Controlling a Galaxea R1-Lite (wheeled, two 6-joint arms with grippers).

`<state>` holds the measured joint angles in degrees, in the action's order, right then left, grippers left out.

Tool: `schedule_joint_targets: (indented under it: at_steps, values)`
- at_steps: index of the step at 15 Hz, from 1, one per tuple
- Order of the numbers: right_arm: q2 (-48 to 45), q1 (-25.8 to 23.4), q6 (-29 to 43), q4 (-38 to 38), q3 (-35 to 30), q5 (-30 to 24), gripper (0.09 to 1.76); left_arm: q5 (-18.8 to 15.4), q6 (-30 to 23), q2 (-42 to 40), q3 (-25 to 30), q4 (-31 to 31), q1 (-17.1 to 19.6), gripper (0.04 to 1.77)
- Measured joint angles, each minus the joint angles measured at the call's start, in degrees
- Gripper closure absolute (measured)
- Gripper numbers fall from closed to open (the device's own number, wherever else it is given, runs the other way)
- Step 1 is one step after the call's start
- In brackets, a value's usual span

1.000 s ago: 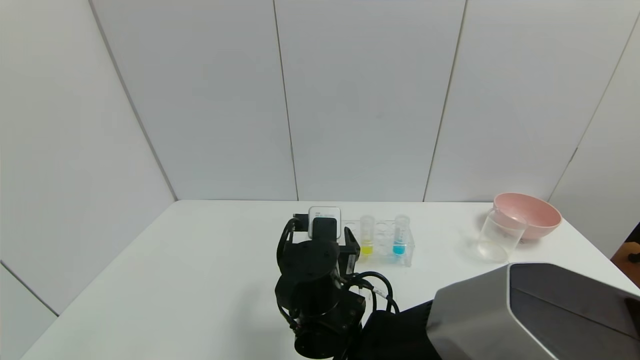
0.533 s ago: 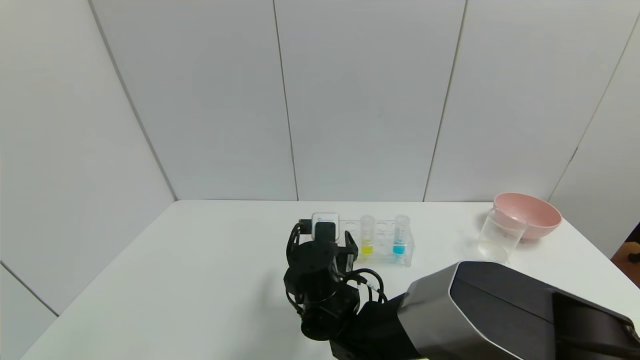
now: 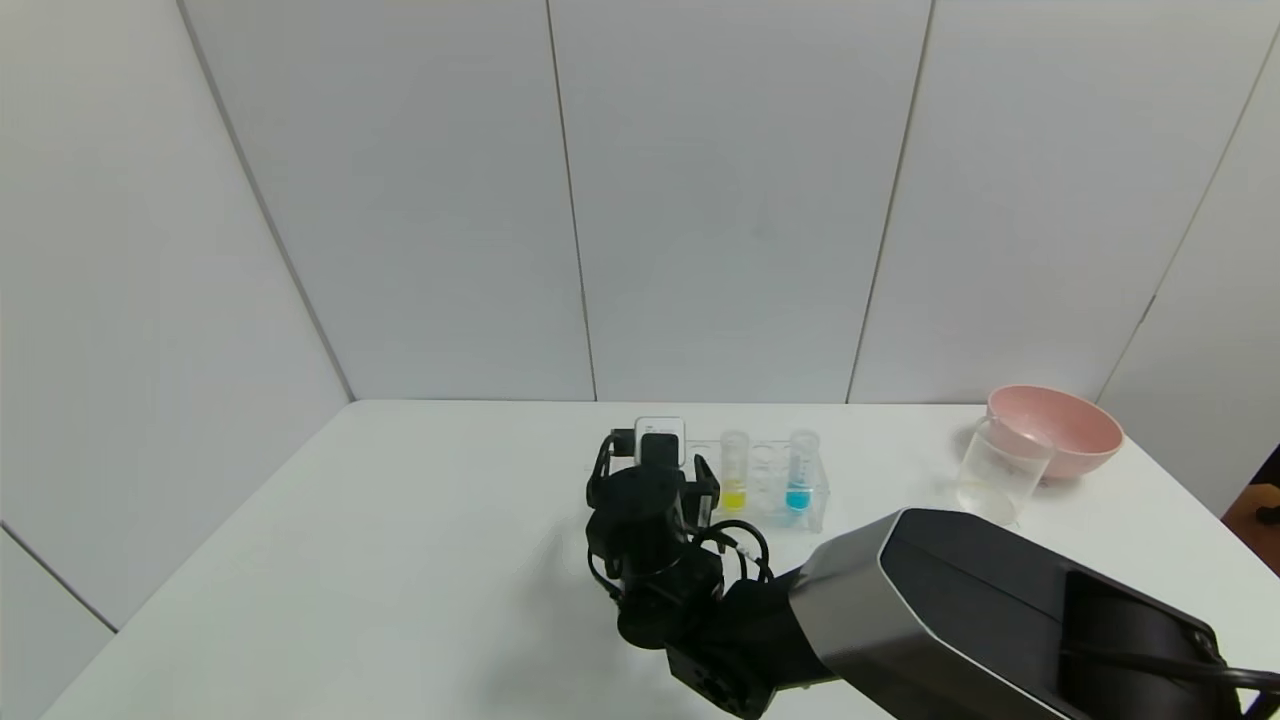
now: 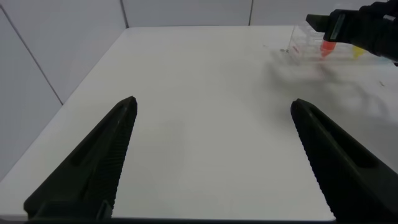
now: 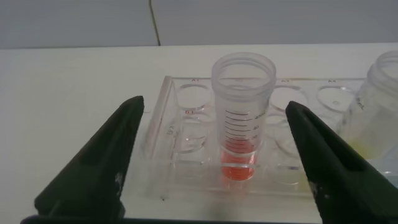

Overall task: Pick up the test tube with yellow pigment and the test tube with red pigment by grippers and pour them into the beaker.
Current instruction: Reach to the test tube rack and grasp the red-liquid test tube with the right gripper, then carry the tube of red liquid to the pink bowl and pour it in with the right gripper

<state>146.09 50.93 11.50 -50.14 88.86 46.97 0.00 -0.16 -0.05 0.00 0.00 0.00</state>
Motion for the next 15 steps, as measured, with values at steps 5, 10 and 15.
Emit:
schedule_joint_targets:
  at_steps: [5,10,15]
  values:
    - [0.71,-0.77,0.0,-0.02,0.17,-1.29,0.95,0.0,0.0,0.0,0.0,0.0,0.0,0.05]
    - [0.84,-0.8,-0.11,0.06,0.17,-1.1,1.32,0.0,0.0,0.0,0.0,0.0,0.0,0.05]
    - [-0.39,-0.72,-0.15,1.29,0.15,-1.43,1.32,0.0,0.0,0.0,0.0,0.0,0.0,0.05]
